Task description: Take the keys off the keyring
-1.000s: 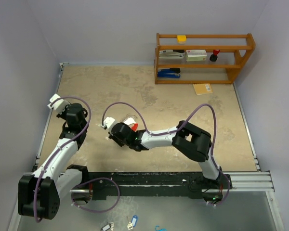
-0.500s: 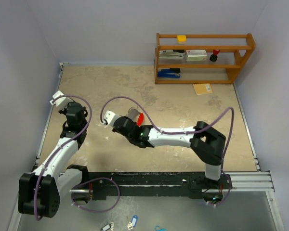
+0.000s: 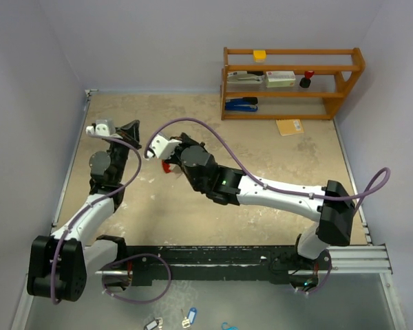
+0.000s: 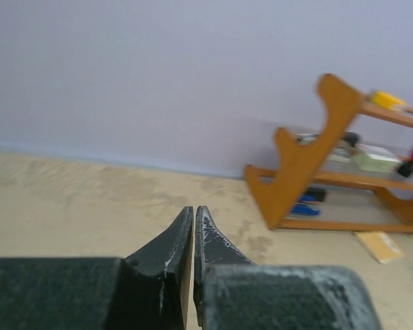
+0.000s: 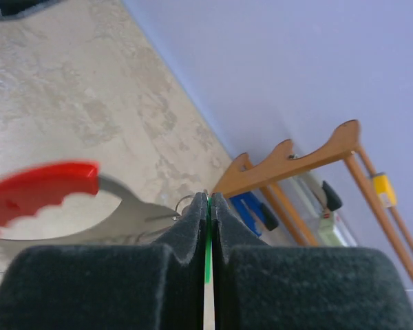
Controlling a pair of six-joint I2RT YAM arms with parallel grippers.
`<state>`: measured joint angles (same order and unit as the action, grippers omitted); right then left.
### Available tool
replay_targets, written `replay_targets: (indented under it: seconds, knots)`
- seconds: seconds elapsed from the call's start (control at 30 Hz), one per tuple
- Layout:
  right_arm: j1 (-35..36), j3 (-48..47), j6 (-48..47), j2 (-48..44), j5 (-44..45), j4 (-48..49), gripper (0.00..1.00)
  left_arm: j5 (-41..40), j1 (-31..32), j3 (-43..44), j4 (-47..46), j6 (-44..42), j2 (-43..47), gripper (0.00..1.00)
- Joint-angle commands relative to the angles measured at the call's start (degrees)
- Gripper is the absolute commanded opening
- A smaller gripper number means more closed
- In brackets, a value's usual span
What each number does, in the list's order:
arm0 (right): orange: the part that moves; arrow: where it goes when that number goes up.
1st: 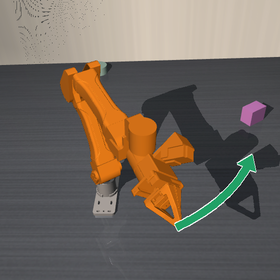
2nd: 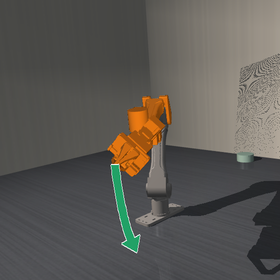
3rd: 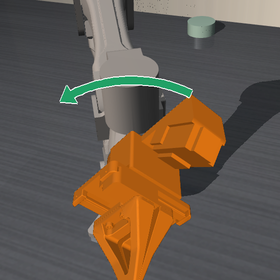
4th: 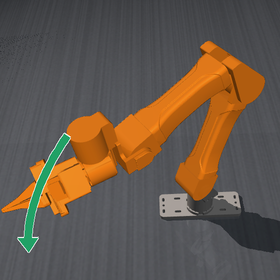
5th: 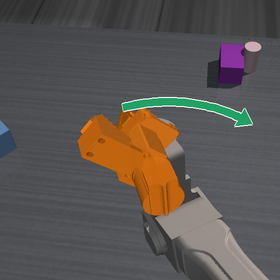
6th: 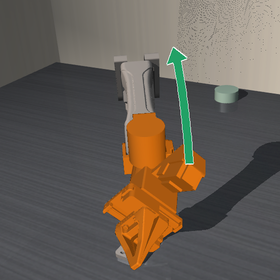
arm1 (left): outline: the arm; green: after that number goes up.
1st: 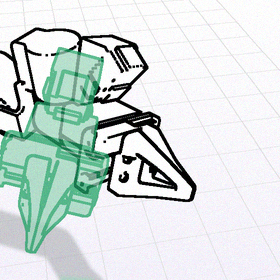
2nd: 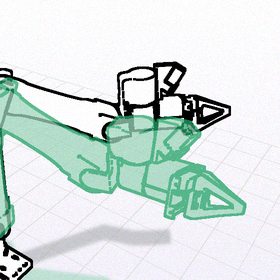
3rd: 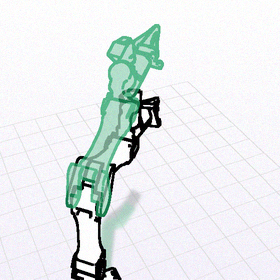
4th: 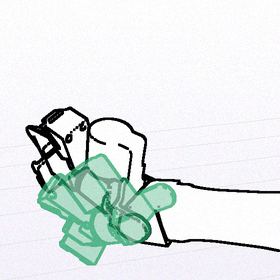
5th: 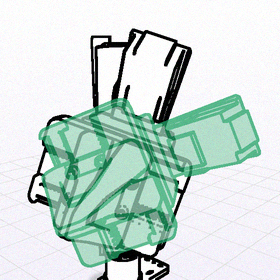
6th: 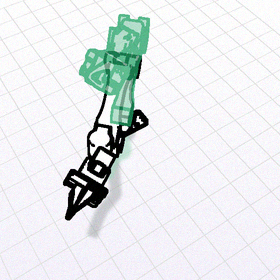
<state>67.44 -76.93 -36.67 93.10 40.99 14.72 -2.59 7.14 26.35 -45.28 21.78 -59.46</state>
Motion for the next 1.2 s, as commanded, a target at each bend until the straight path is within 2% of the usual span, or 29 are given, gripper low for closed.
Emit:
replay_targets:
  seconds: [0.0,0.1,0.3,0.47,0.57,0.67,0.77,0.93,1.03,1.17]
  knots:
    - [0.03,-0.94,-7.83,-4.32,2.61,6.0,0.0,18.92,-0.22,1.57,-20.64,3.29,-3.55,0.0]
    - [0.05,-0.86,-8.62,-6.68,1.0,6.25,0.0,24.41,-0.21,4.31,-28.88,8.86,-7.38,0.02]
    - [-0.1,-0.46,-8.29,-12.64,-5.76,4.4,0.0,26.34,-0.21,9.24,-43.28,21.27,-13.28,0.03]
    - [-0.09,0.31,-7.49,-15.75,-8.72,3.41,0.0,29.72,-0.11,12.94,-50.61,30.42,-16.12,0.03]
    - [-0.18,1.08,-6.15,-17.22,-10.43,3.24,0.0,32.88,0.21,15.11,-51.81,33.99,-16.87,0.03]
    - [-0.19,1.84,-5.37,-18.18,-11.96,3.65,0.0,38.29,2.18,18.51,-48.61,33.78,-16.66,0.02]
    - [-0.18,2.05,-5.73,-18.1,-12.14,4.23,0.0,42.42,5.53,22.51,-36.55,27.9,-15.31,0.01]
    - [-0.12,2.83,-6.81,-18.28,-11.87,5.57,0.0,42.86,9.11,25.05,-20.04,18.68,-12.53,0.02]
    - [-0.1,3.58,-7.92,-18.59,-11.23,7.25,0.0,43.54,9.39,25.19,-16.48,16.47,-11.73,0.02]
    - [-0.09,4.28,-8.68,-19.45,-11.05,7.86,0.0,40.99,9.41,24.05,-6.7,9.28,-10.03,0.02]
